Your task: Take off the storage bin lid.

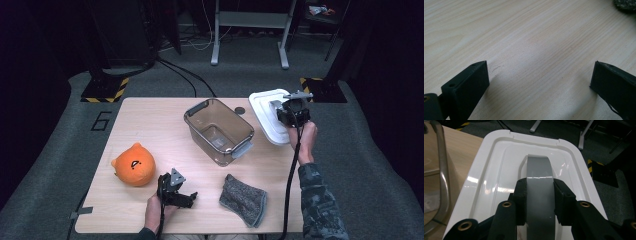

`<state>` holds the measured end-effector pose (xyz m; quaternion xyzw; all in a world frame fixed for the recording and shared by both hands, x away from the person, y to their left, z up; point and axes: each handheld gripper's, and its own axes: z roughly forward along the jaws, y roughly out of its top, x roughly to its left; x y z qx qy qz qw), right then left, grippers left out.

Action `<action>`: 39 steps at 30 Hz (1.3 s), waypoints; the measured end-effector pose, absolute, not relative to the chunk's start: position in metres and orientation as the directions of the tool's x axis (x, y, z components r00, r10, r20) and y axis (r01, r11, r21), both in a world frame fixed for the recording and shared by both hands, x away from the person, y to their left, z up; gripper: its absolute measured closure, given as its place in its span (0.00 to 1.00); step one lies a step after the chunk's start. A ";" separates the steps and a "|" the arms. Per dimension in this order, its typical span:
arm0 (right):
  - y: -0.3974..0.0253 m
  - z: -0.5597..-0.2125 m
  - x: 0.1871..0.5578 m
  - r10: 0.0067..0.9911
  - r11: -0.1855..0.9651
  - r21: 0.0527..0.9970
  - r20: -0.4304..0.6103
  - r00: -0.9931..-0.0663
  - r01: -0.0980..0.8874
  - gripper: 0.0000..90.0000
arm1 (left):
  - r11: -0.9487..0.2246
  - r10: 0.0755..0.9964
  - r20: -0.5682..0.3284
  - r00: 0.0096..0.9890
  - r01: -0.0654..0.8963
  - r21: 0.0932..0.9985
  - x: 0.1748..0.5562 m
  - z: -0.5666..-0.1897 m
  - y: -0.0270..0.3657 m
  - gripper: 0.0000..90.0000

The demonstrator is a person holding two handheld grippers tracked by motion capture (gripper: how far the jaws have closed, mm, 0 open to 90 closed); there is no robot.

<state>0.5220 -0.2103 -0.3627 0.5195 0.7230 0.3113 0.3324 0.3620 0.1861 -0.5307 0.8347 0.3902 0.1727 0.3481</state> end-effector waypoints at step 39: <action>-0.209 -0.469 0.552 0.992 0.127 0.713 -0.088 -0.092 0.690 0.74 | -0.450 0.772 0.012 0.636 0.533 0.716 0.362 -0.531 0.186 0.02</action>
